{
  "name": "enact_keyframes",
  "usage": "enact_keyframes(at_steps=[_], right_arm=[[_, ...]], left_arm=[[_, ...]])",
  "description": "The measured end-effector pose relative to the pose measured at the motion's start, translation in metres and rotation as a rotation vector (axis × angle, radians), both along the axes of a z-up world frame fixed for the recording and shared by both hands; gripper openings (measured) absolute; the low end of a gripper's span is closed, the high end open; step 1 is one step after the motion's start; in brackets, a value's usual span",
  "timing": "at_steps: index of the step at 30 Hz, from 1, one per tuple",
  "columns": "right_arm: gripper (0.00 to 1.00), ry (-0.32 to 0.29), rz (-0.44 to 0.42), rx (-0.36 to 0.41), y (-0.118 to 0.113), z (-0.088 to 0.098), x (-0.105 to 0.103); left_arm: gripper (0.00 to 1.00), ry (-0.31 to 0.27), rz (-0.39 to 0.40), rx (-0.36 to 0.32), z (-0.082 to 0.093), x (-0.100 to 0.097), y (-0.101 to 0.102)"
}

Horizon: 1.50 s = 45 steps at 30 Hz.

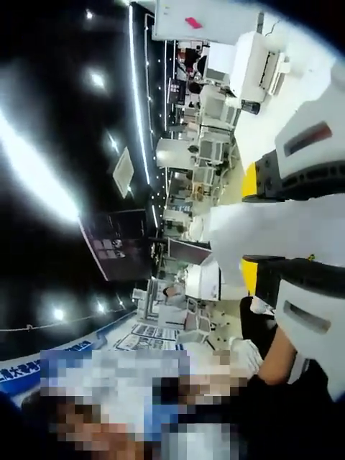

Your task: Organize the stack of printing papers by aligning and flattening the scattered papers on the table

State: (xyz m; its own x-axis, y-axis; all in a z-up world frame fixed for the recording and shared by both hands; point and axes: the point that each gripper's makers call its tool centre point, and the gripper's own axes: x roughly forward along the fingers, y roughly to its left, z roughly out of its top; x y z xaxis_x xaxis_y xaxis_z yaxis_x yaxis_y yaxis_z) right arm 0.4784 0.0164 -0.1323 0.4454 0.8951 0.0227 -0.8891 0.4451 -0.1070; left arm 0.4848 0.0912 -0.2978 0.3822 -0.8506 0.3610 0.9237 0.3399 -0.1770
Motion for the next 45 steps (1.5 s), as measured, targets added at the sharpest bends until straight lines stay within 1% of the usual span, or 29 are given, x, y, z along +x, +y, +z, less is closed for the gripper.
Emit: enact_keyframes(at_steps=[4,10,13,15,18,20,23,27,32,35,38,41,45], right_arm=[[0.25,-0.009,-0.043,0.029,-0.024,0.006,-0.001],[0.24,-0.030,-0.107,0.065,-0.060,0.014,-0.005],[0.24,-0.037,-0.136,0.083,-0.076,0.018,-0.006],[0.24,-0.045,-0.157,0.098,-0.087,0.020,-0.008],[0.23,-0.050,-0.178,0.113,-0.098,0.021,-0.013],[0.23,-0.056,-0.195,0.115,-0.104,0.019,-0.017],[0.23,-0.060,-0.217,0.123,-0.114,0.016,-0.022],[0.24,-0.057,-0.249,0.112,-0.127,0.009,-0.026],[0.24,-0.045,-0.311,0.140,-0.152,0.002,-0.027],[0.24,-0.038,-0.370,0.107,-0.165,-0.009,-0.024],[0.24,-0.025,-0.389,0.098,-0.172,-0.019,-0.024],[0.24,-0.006,-0.410,0.113,-0.181,-0.027,-0.025],[0.24,0.016,-0.439,0.129,-0.192,-0.036,-0.025]], left_arm=[[0.06,-0.009,0.039,0.026,-0.002,0.004,0.001],[0.06,-0.027,0.111,0.098,-0.009,0.013,0.002],[0.06,-0.028,0.131,0.118,-0.012,0.016,0.003],[0.06,-0.037,0.161,0.138,-0.014,0.020,0.005],[0.06,-0.033,0.222,0.181,-0.019,0.028,0.010],[0.06,-0.035,0.240,0.195,-0.021,0.030,0.010],[0.06,-0.035,0.296,0.239,-0.026,0.037,0.014],[0.06,-0.028,0.310,0.261,-0.030,0.040,0.014],[0.06,-0.039,0.324,0.300,-0.034,0.042,0.012],[0.06,-0.039,0.329,0.311,-0.036,0.043,0.012],[0.06,-0.033,0.325,0.301,-0.035,0.043,0.014],[0.06,-0.029,0.315,0.270,-0.031,0.041,0.016],[0.06,-0.025,0.311,0.260,-0.030,0.041,0.016]])
